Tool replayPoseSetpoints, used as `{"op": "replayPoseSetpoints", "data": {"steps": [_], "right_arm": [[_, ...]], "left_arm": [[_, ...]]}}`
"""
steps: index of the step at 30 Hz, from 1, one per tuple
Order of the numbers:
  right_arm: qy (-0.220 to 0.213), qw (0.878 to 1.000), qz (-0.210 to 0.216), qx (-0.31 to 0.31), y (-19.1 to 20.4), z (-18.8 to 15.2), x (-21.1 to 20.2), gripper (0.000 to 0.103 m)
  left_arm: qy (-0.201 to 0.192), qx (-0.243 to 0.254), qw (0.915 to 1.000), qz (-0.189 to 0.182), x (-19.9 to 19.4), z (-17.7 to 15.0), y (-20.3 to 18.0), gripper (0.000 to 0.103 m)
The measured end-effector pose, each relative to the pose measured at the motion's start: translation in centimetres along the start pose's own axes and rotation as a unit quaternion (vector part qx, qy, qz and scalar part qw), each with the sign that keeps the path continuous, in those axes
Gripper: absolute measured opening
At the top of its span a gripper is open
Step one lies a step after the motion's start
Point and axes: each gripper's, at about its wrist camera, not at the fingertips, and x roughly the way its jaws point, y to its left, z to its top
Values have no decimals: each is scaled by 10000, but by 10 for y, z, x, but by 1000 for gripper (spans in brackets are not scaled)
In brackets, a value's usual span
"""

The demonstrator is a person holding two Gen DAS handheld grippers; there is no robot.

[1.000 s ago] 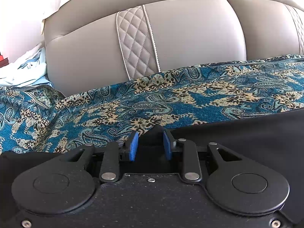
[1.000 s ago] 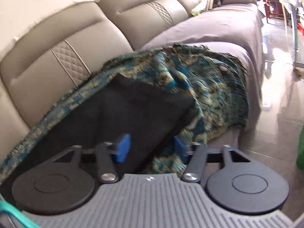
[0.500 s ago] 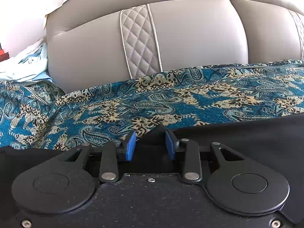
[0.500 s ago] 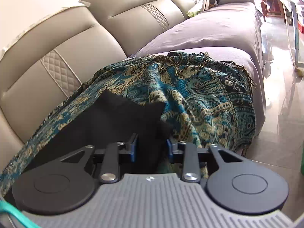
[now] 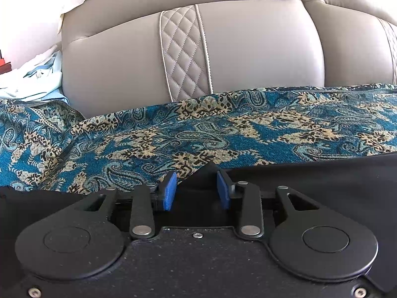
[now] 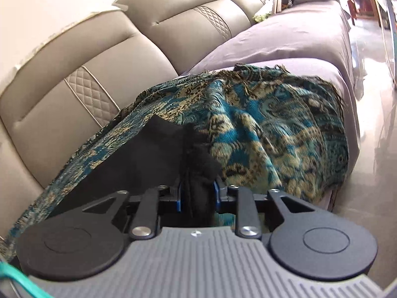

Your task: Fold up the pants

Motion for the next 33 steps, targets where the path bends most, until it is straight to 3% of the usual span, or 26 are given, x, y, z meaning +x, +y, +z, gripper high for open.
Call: {"op": "replayPoseSetpoints", "data": {"steps": [2,7,13,16,18,20,22,27,31,33], "right_arm": [[5,10000,-57,-40,1,3,2,12],[-43,9997,-11,257,-5,3,-1,11],[-111,9999,-81,-75,9,6,-7,10],[-235,9982,-44,-541,40,12,-17,9],[-228,9955,198,-903,76,11,-22,9],[-157,9874,535,-1481,125,-2,-27,9],[-9,9714,986,-2161,181,-32,-35,9],[712,9017,2415,-3516,292,-154,-73,9],[1223,8480,3098,-4122,323,-237,-104,9],[1063,8243,3281,-4490,327,-261,-124,12]], "left_arm": [[0,-18,10000,-6,0,0,0,35],[0,-41,10000,-14,0,0,1,35],[13,-48,10000,54,-2,2,1,37],[173,-463,9987,-134,-10,7,10,37],[227,-892,9949,-408,-23,10,21,37],[122,-1011,9927,-643,-43,13,32,38],[-62,-968,9926,-733,-69,15,42,40],[-310,-1047,9889,-1010,-131,5,75,45],[-147,-1312,9848,-1130,-162,-19,105,48],[-19,-1406,9829,-1187,-171,-34,115,48]]}}
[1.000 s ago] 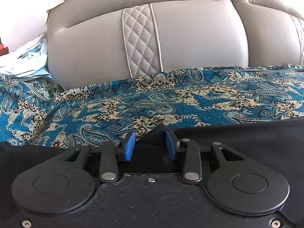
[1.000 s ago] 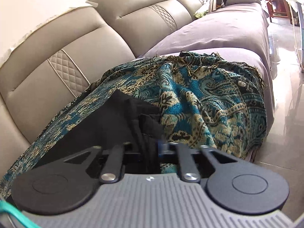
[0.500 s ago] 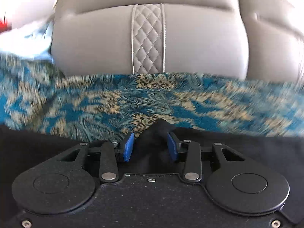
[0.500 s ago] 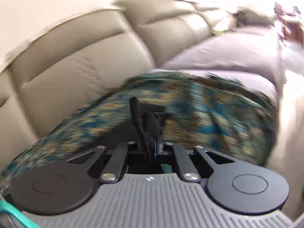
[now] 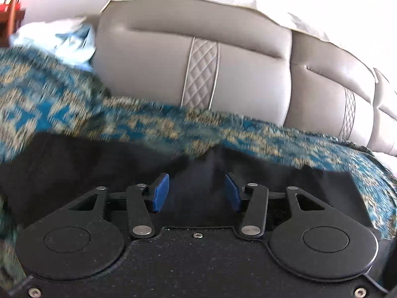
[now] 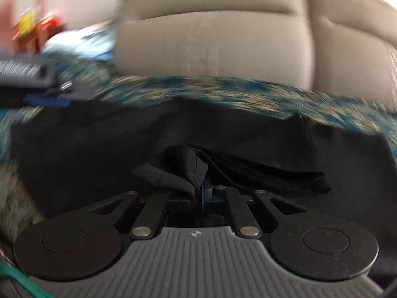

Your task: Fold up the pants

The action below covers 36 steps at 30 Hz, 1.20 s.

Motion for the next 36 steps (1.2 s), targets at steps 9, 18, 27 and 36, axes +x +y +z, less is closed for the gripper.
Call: {"op": "replayPoseSetpoints", "data": {"steps": [9,18,27,36], "right_arm": [[-52,9978,589,-299,12,-12,-19,66],[-60,9982,506,-309,-1,-45,-63,76],[-210,9958,-356,814,-72,-36,-91,76],[141,9822,80,1873,-120,12,-16,56]], "left_arm": [[314,-243,9990,-219,-14,-36,6,49],[627,145,9959,-641,-2,-56,-37,64],[819,338,9938,-671,25,-74,-65,49],[646,491,9953,-534,25,-78,-66,18]]}}
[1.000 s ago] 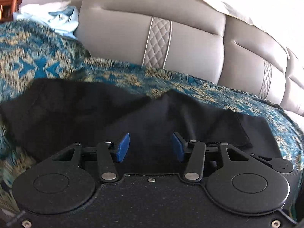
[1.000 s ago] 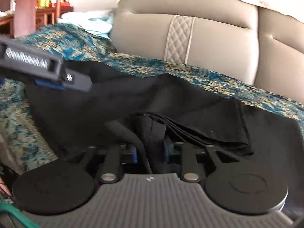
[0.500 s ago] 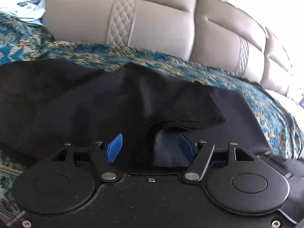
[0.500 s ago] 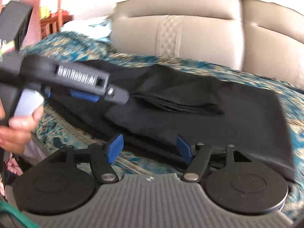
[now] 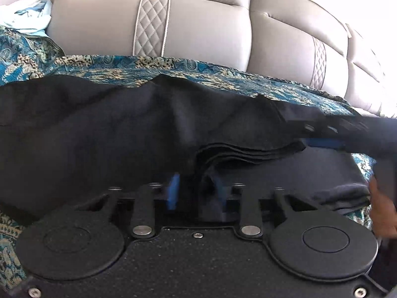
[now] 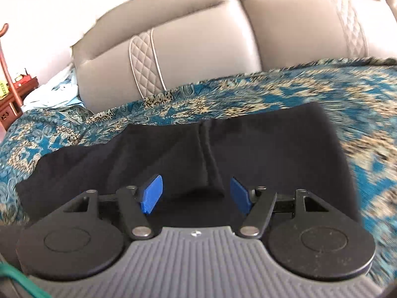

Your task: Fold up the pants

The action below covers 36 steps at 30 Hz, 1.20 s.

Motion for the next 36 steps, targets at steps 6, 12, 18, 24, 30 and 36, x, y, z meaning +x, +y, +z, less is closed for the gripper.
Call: {"op": "replayPoseSetpoints", "data": {"steps": [6,12,18,24,30,36], "right_arm": [[634,9980,-83,16,17,35,44,10],[690,9976,65,83,54,76,69,9],[952,9896,1062,166,93,103,114,40],[820,9919,961,-130,93,107,93,70],[1788,9816,-78,-668,67,89,80,70],[2455,9683,463,-14,66,73,99,64]], "left_arm": [[-158,-248,9995,-90,-12,0,13,7],[-257,-209,9994,-68,-26,5,27,6],[-126,-39,9998,121,-26,-4,35,7],[-107,-197,9997,102,-25,-14,42,9],[-129,-214,9997,34,-25,-17,45,9],[-130,-111,9998,45,-25,-18,45,9]]}}
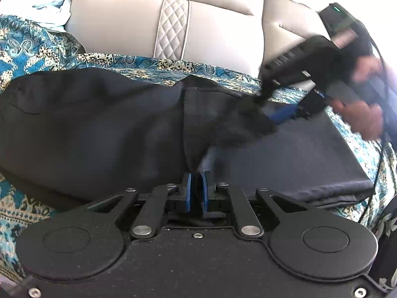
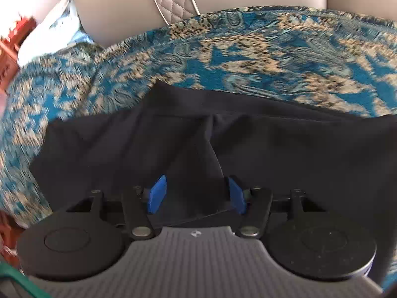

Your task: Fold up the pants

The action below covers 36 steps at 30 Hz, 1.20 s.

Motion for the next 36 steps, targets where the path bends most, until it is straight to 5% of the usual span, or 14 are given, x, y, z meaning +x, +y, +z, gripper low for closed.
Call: {"op": "replayPoseSetpoints", "data": {"steps": [3,7,9,13,21,32,36], "right_arm": [[-108,9991,322,238,13,15,14,55],[-468,9964,604,371,36,35,36,56],[-807,9916,952,349,41,38,36,69],[-1115,9831,1325,586,39,42,27,74],[-1933,9803,145,-366,19,-4,-19,75],[-3140,9244,-1948,-947,-26,-141,-57,78],[-3114,9222,-2170,-742,-46,-172,-60,78]], "left_arm": [[19,67,10000,-2,0,0,-2,9],[39,6,10000,47,-1,1,-1,10],[60,-62,10000,22,-1,1,1,10],[34,-153,9999,-5,0,1,3,11],[48,-180,9998,-25,1,1,7,12],[72,-76,9999,96,2,2,-2,12],[97,-105,9998,131,3,3,-4,12]]}}
